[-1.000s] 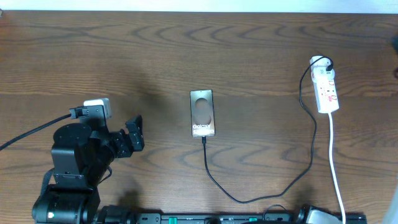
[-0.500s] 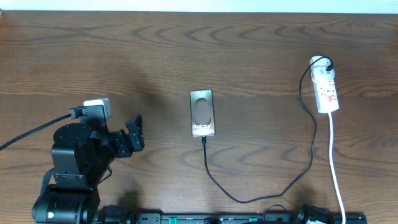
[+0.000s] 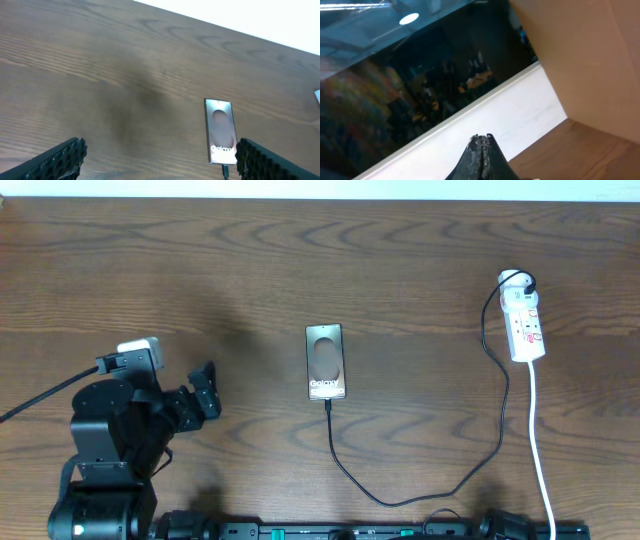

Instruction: Plug charger to phone and switch on socket

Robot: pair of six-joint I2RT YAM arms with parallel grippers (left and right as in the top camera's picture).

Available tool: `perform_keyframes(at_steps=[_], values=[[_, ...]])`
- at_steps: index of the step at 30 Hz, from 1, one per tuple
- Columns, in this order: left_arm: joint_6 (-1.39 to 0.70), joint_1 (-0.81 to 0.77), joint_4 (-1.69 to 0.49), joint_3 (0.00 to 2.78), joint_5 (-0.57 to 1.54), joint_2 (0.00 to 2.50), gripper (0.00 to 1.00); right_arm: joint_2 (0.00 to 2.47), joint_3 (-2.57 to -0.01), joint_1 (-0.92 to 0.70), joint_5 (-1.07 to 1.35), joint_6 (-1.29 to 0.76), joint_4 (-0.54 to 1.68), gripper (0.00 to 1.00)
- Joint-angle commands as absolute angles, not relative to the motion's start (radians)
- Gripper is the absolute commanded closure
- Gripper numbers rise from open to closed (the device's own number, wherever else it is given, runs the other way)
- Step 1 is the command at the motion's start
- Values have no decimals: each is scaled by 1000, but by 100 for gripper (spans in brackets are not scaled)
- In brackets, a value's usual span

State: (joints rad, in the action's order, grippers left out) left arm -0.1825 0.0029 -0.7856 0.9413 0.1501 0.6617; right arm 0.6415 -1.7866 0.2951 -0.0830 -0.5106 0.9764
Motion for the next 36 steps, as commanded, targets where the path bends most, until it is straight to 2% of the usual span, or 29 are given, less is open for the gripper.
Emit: perform_keyframes(at_steps=[1,21,32,36], values=[[-176,10,-785,938,138,611,3,610,-1784,272,-80,-484,982,99],[-176,10,-785,938,138,134,3,560,-1769,253,-75,-485,999,99],[-176,10,-786,938,138,84,3,421,-1767,161,-76,-454,1015,99],[-176,10,-786,938,138,84,3,384,-1766,157,-107,-370,981,93]])
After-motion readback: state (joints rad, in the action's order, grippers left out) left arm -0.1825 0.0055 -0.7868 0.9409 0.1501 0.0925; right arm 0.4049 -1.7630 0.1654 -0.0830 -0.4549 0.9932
